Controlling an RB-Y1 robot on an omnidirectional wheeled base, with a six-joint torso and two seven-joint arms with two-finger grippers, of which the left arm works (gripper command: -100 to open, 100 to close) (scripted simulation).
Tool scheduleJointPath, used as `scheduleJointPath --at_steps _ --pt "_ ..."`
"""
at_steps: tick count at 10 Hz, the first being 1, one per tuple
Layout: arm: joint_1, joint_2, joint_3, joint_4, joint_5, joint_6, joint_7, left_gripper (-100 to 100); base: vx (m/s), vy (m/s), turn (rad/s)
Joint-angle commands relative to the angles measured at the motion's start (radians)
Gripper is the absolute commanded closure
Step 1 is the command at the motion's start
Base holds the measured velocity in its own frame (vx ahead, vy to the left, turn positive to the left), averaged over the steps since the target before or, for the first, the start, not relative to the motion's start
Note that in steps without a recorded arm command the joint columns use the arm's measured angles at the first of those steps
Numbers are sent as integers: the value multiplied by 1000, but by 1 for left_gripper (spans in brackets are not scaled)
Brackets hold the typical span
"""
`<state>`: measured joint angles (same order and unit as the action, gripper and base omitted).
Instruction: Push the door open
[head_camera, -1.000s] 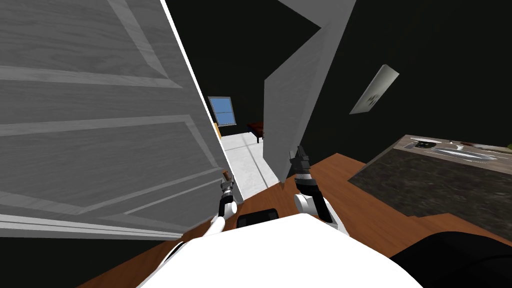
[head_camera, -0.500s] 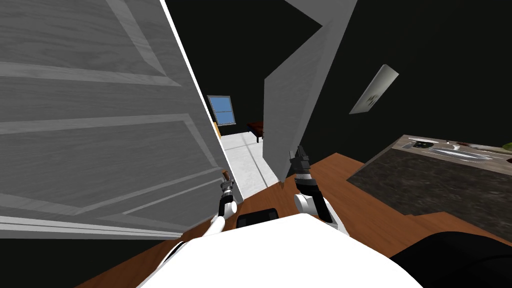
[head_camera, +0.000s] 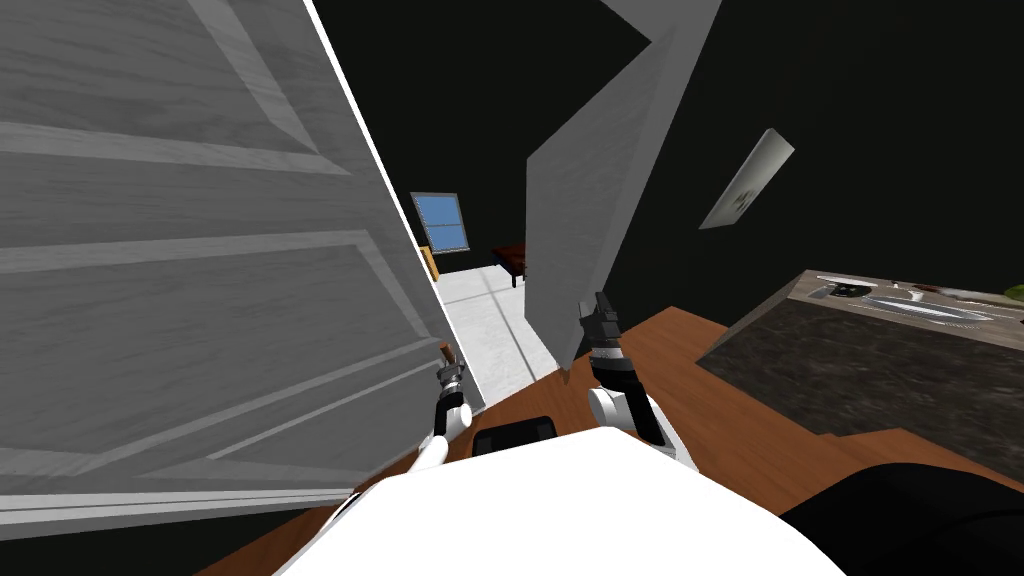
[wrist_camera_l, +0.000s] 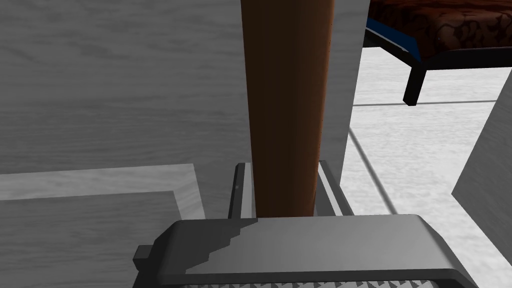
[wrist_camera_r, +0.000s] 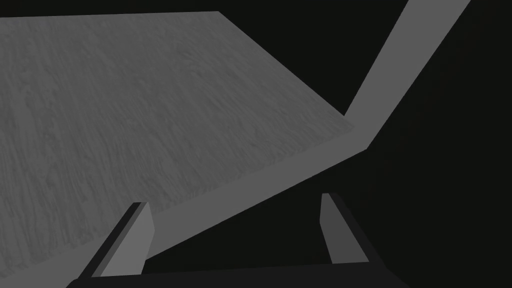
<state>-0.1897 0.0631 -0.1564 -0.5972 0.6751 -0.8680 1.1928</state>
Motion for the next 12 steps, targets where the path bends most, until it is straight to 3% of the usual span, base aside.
scheduleJointPath --at_steps 1,2,4,5,6,9,12 --pt "-21 10 38 17 0 -28 -2 100 198 -5 -42" --pt "-21 10 38 17 0 -28 -2 100 149 25 -2" --pt "-19 10 77 14 1 -35 -15 100 120 35 -49" --pt "-19 10 77 14 1 -35 -15 100 70 7 2" --pt "-18 9 105 12 1 -40 -24 100 86 16 -45" --pt "-16 6 149 9 2 -48 -38 100 115 13 -31" --pt "-16 6 149 9 2 -48 -38 100 32 10 0"
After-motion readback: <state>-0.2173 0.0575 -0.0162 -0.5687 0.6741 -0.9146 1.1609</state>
